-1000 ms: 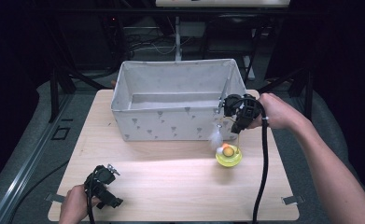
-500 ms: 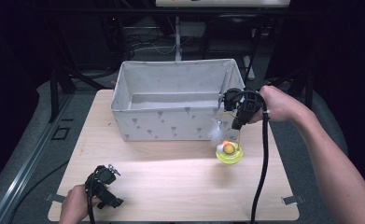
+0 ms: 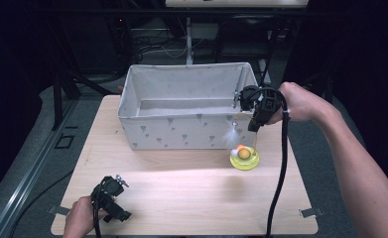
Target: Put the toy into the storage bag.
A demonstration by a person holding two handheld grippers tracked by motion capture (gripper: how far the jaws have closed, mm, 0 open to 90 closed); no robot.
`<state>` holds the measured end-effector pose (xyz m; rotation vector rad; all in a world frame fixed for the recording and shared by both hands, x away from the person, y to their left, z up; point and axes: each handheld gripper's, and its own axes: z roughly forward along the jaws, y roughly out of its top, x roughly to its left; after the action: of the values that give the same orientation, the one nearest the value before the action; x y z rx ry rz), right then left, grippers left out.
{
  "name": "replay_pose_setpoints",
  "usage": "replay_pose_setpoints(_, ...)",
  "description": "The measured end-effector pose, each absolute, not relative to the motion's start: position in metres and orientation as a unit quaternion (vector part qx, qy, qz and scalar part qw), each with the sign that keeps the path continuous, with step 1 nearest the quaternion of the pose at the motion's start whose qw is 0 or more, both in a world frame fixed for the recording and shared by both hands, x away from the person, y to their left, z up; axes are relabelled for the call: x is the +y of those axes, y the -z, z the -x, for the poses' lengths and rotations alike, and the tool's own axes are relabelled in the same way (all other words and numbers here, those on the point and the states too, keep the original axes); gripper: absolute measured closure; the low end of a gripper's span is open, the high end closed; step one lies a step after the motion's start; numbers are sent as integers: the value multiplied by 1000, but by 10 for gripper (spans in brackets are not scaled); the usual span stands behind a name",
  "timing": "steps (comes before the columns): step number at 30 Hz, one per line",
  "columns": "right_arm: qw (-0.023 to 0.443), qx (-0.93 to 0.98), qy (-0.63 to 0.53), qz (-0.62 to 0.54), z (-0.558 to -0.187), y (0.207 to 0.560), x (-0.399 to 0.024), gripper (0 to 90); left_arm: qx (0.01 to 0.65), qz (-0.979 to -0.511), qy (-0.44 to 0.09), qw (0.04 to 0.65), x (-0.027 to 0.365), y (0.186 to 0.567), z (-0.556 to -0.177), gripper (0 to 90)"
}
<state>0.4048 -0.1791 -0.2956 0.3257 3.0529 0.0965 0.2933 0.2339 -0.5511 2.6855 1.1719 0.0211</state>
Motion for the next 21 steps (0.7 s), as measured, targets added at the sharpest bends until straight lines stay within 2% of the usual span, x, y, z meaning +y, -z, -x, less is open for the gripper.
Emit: replay_pose_setpoints(21, 33, 994, -25, -106, -411, 268, -178, 880, 397, -912, -2, 103, 233, 552, -294, 32)
